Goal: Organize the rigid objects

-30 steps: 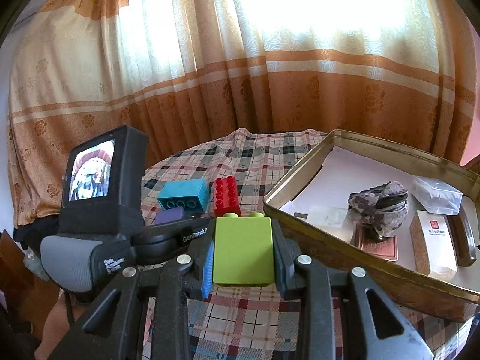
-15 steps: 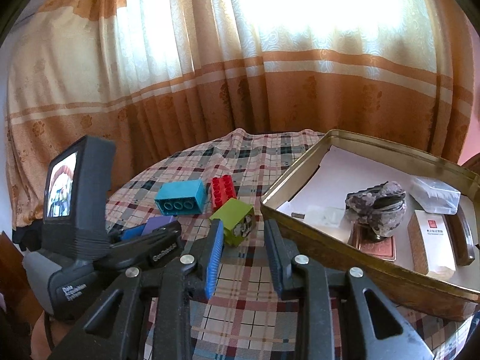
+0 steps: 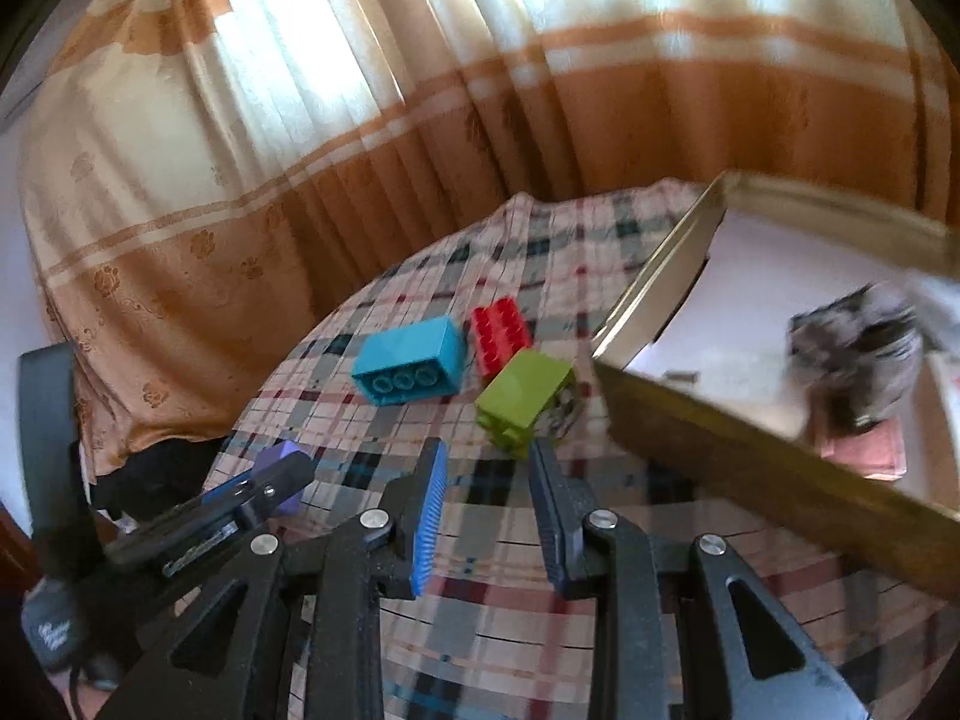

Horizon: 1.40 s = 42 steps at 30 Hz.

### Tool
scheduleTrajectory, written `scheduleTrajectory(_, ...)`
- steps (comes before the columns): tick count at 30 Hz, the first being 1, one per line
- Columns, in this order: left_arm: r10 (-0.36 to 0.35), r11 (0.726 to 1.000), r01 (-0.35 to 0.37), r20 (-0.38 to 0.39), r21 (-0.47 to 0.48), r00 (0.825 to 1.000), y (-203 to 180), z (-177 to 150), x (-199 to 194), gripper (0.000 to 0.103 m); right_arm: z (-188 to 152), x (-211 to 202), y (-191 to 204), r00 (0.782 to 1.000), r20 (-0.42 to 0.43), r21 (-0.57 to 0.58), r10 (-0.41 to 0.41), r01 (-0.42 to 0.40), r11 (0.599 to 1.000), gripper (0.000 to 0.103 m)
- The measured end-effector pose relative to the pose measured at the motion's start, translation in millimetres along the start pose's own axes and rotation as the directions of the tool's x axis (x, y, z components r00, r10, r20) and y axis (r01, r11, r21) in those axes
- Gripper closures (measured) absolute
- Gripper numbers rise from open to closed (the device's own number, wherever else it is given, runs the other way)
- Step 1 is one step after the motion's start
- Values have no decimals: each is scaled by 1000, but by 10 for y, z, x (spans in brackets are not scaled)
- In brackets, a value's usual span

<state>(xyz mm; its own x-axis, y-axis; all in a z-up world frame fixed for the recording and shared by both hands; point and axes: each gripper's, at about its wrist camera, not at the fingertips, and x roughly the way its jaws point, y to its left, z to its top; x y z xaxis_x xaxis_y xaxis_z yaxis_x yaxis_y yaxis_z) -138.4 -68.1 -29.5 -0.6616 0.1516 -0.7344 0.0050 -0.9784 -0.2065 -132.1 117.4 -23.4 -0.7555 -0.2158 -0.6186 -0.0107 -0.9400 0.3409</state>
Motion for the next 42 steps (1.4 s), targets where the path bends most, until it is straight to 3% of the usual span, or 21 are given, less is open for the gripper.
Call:
scheduleTrajectory(9, 35, 999, -35, -12, -32, 999, 210, -28, 24, 64, 167, 435, 31, 991, -64, 106, -118, 125, 987, 72)
scheduleTrajectory(12, 22, 999, -23, -19, -46, 1000, 244, -40, 38, 64, 223, 586, 12, 984, -81, 133, -159, 168, 977, 61)
scheduleTrajectory(13, 19, 999, -20, -23, -48, 1000, 248, -42, 47, 64, 251, 600, 18, 981, -71, 131, -180, 188, 973, 48)
scheduleTrajectory(16, 17, 999, -19, -28, -49, 999, 247, -49, 53, 64, 310, 632, 2, 980, -73, 145, -185, 194, 970, 42)
scheduleTrajectory(22, 6, 998, -8, -30, -63, 1000, 275, -51, 66, 64, 280, 567, -151, 995, -30, 249, -94, 98, 963, 42)
scheduleTrajectory(27, -1, 998, -1, -33, -65, 999, 277, -53, 76, 64, 345, 648, -100, 986, -21, 278, -166, 166, 946, 42)
scheduleTrajectory(34, -11, 998, 8, -38, -66, 999, 269, -60, 84, 64, 461, 760, -93, 959, -27, 398, -283, 270, 877, 43)
scheduleTrajectory(38, -13, 998, 10, -43, -60, 999, 267, -61, 94, 64, 482, 792, -76, 962, -59, 341, -268, 271, 900, 55)
scheduleTrajectory(42, -20, 998, 18, -43, -63, 999, 268, -63, 87, 64, 433, 694, -143, 985, -93, 299, -147, 169, 939, 63)
